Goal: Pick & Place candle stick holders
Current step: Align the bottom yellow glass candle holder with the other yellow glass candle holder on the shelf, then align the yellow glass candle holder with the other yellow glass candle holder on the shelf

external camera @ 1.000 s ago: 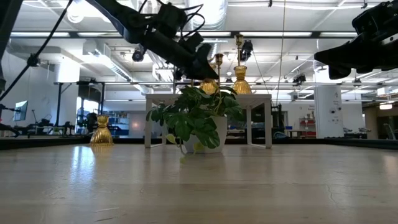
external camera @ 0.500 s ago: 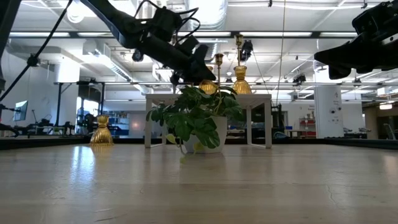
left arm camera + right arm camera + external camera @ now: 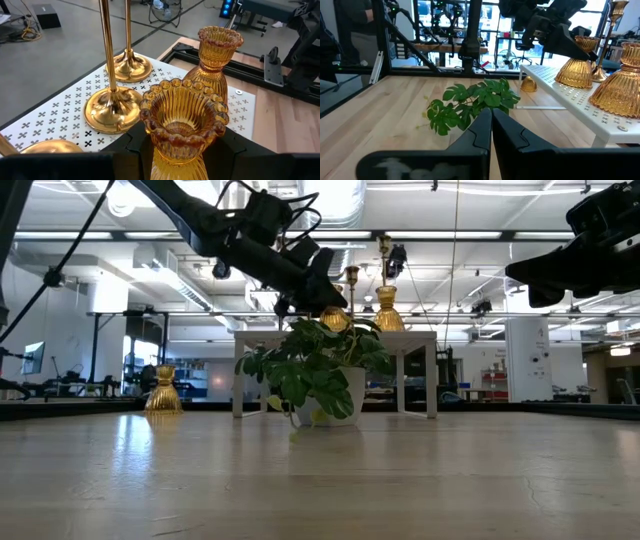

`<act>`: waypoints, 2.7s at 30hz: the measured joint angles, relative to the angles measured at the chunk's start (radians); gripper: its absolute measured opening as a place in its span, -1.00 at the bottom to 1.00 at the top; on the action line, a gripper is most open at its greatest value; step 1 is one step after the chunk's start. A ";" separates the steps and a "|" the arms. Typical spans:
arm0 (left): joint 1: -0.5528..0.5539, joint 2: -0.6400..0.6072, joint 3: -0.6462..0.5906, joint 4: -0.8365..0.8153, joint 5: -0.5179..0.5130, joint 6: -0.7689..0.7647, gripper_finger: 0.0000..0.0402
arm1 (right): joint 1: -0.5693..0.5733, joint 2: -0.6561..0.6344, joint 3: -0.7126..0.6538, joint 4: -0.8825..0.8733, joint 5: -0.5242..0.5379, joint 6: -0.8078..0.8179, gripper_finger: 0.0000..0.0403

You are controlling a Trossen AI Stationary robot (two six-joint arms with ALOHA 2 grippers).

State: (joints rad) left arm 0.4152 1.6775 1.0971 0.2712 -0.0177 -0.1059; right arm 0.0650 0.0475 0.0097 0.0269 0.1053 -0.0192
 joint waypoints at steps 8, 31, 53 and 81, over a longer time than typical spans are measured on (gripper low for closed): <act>-0.001 -0.001 0.054 -0.106 0.002 0.030 -0.36 | 0.000 0.000 0.000 0.000 0.000 0.000 -0.96; -0.001 -0.002 0.059 -0.129 0.000 0.068 -0.01 | 0.000 0.000 0.000 0.000 0.000 0.000 -0.96; 0.000 -0.001 0.059 -0.118 0.008 0.067 0.63 | 0.000 0.000 0.000 0.000 0.000 0.000 -0.96; -0.003 -0.089 0.059 -0.255 0.000 0.040 0.65 | 0.000 0.000 0.000 0.000 0.000 0.000 -0.96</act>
State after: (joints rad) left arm 0.4122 1.5886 1.1564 0.0167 -0.0174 -0.0656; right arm 0.0647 0.0475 0.0097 0.0268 0.1055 -0.0191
